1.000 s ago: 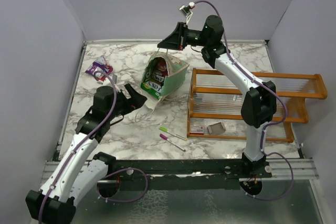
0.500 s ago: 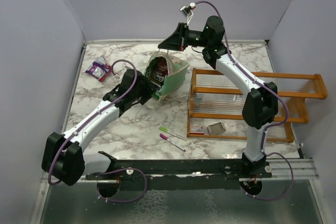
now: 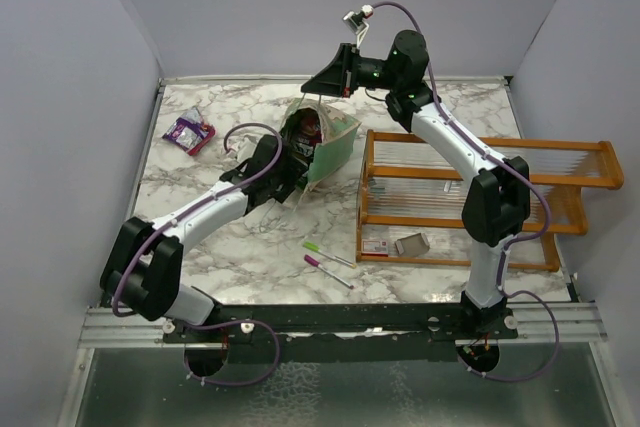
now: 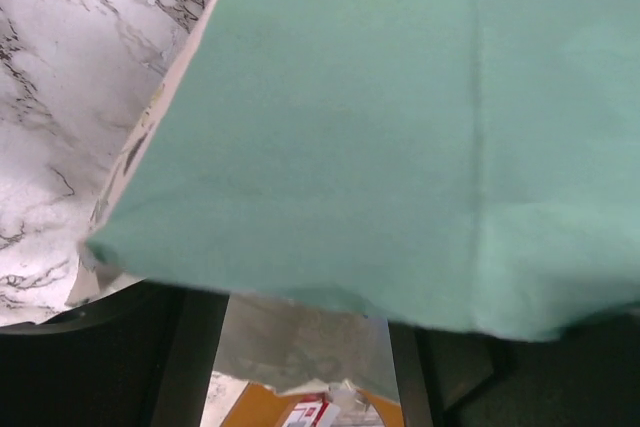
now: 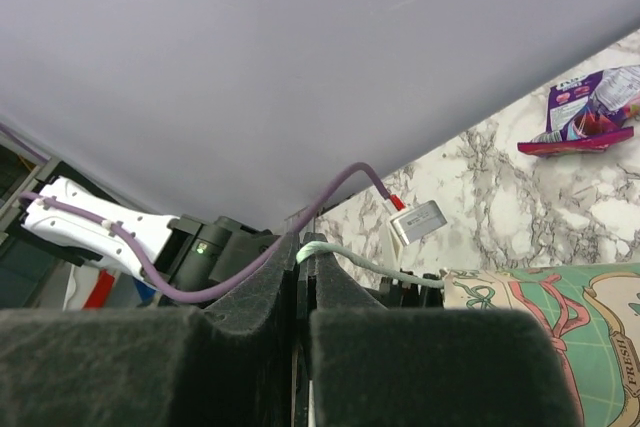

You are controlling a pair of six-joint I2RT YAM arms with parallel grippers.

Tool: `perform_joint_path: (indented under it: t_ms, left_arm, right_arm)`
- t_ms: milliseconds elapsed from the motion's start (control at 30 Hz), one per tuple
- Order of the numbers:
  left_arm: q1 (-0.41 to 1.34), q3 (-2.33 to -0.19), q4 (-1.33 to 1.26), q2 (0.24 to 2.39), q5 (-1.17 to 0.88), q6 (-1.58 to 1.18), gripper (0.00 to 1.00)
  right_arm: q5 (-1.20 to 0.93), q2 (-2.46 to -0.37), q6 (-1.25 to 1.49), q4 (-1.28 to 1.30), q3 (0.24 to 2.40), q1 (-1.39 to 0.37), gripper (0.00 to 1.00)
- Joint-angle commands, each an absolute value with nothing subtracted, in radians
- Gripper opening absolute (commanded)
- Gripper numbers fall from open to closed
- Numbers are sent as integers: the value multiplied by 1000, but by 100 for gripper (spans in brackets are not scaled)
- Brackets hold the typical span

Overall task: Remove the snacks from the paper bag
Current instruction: Take out the snack from the paper bag.

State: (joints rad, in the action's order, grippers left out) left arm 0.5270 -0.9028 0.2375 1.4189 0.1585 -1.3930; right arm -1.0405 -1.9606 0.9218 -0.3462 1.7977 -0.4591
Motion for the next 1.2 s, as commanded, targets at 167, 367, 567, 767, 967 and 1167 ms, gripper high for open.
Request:
perform_joint_path:
  t_ms: [167, 367, 567, 767, 967, 1167]
  left_arm:
    - [537, -901, 152, 1498, 188, -1481, 67]
    - [537, -925, 137, 1554, 199, -1497, 61]
    - [530, -966, 148, 1586, 221, -1487, 41]
    - [521, -967, 158, 1554, 219, -1468, 18]
    - [507, -966, 189, 1468, 219, -1439, 0]
    - [499, -987, 212, 1367, 231, -1387, 0]
  right_arm:
    - [-1032, -1911, 939, -416, 1803, -459, 1]
    - [-1031, -1908, 943, -418, 1800, -459, 1]
    - [-1029, -1891, 938, -412, 1792, -459, 1]
    - [-1032, -1878, 914, -388, 1784, -459, 1]
    - [-1034, -1866, 887, -366, 1767, -459, 1]
    - [-1031, -1860, 868, -346, 1763, -459, 1]
